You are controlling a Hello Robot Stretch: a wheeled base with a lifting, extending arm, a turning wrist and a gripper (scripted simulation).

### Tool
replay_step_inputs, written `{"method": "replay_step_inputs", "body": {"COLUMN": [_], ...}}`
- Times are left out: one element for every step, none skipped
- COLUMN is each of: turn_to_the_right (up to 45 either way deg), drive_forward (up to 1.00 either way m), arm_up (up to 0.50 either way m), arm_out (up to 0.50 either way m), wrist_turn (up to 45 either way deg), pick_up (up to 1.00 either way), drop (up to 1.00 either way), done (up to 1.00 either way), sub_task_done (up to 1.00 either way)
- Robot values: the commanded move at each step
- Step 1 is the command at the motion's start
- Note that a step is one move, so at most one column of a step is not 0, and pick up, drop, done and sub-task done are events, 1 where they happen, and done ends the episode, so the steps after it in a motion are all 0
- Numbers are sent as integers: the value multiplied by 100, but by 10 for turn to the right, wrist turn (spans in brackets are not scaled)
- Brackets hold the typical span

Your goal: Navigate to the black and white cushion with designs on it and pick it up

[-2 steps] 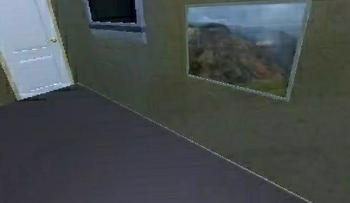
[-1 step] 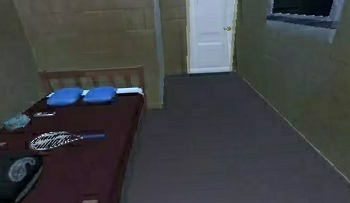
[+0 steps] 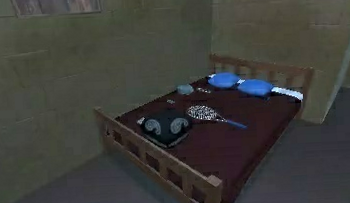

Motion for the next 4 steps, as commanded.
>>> {"method": "replay_step_inputs", "body": {"turn_to_the_right": [-300, 0, -420, 0], "drive_forward": [0, 60, 0, 0], "arm_up": [0, 0, 0, 50], "arm_out": [0, 0, 0, 0], "wrist_turn": [0, 0, 0, 0], "pick_up": [0, 0, 0, 0], "drop": [0, 0, 0, 0], "done": [0, 0, 0, 0], "sub_task_done": [0, 0, 0, 0]}}
